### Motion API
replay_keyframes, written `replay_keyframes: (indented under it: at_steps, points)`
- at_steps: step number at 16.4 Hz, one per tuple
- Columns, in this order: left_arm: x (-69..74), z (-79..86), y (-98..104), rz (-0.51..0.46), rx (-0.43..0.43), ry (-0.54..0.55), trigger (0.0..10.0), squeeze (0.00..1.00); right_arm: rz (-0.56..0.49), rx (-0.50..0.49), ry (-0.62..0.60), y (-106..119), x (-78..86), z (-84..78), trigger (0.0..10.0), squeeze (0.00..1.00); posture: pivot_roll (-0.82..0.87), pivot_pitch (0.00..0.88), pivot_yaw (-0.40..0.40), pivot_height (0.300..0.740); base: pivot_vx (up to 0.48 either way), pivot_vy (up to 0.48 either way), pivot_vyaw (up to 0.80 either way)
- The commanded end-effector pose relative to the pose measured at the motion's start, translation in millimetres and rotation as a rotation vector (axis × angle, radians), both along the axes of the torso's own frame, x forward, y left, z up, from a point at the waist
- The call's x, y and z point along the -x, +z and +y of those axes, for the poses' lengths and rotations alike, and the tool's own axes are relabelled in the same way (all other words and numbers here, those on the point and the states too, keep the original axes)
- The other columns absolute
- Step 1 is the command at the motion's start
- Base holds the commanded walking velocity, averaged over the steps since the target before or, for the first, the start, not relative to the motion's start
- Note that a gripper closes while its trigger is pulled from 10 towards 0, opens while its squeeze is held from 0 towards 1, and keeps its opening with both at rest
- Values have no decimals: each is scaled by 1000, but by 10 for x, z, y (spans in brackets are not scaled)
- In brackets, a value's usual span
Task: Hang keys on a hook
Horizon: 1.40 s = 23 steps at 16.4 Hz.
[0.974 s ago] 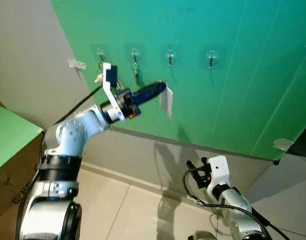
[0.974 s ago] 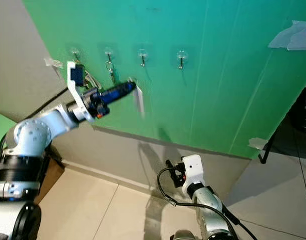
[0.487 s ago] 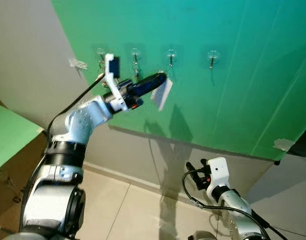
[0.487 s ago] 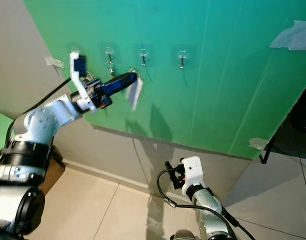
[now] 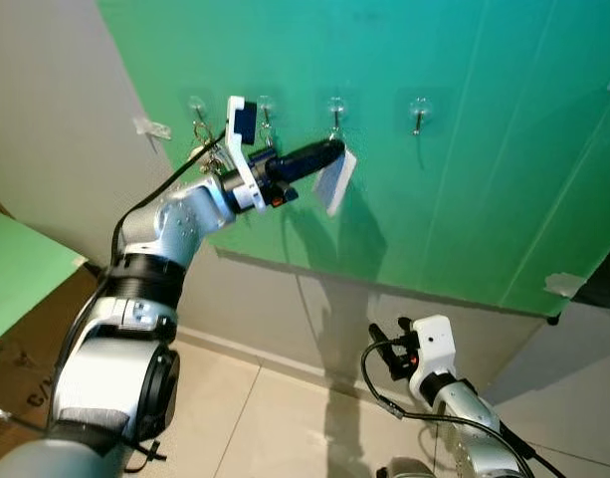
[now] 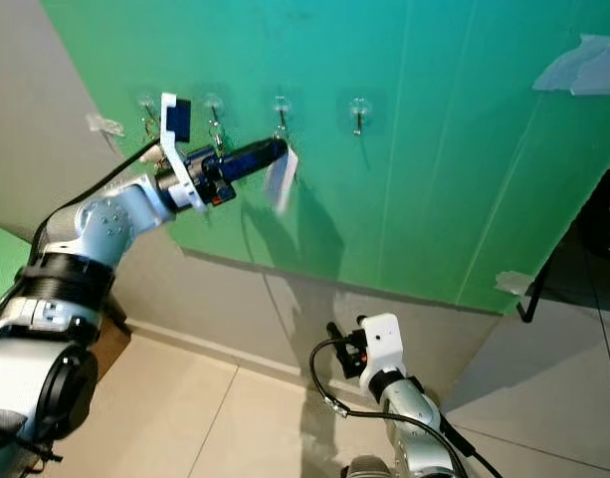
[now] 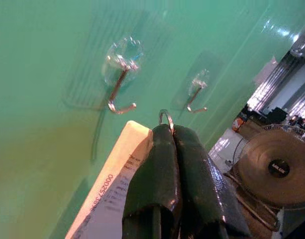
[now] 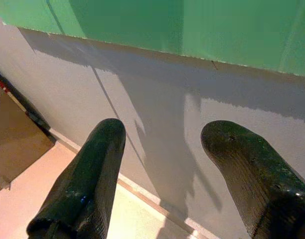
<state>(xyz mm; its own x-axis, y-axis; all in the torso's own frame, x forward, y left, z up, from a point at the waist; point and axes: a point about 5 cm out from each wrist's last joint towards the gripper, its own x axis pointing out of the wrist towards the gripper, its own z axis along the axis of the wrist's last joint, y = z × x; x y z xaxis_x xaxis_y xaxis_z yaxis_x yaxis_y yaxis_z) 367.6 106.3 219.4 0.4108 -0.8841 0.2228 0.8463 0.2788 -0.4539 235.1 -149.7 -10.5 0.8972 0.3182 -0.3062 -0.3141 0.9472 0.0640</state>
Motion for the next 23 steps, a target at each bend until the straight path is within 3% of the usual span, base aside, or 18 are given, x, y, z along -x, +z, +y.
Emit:
replay_keyframes:
  at_steps: [1, 14, 19, 23]
  points:
    - [-38, 41, 51, -25, -10, 16, 0, 0, -5, -1, 9, 18, 8, 37, 10000, 0, -267, 0, 155, 722, 0, 0, 0]
    - [-172, 44, 73, -28, 18, 58, 0, 0, 27, 4, 7, -37, 44, -1, 10000, 0, -280, 0, 157, 722, 0, 0, 0]
    - [-200, 87, -131, 74, 11, 119, 0, 0, 41, -2, 10, -58, 70, 5, 10000, 0, -285, 0, 158, 722, 0, 0, 0]
    - [-162, 48, -303, 117, -41, 95, 0, 0, 50, -1, 15, -77, 90, 1, 10000, 0, -283, 0, 156, 722, 0, 0, 0]
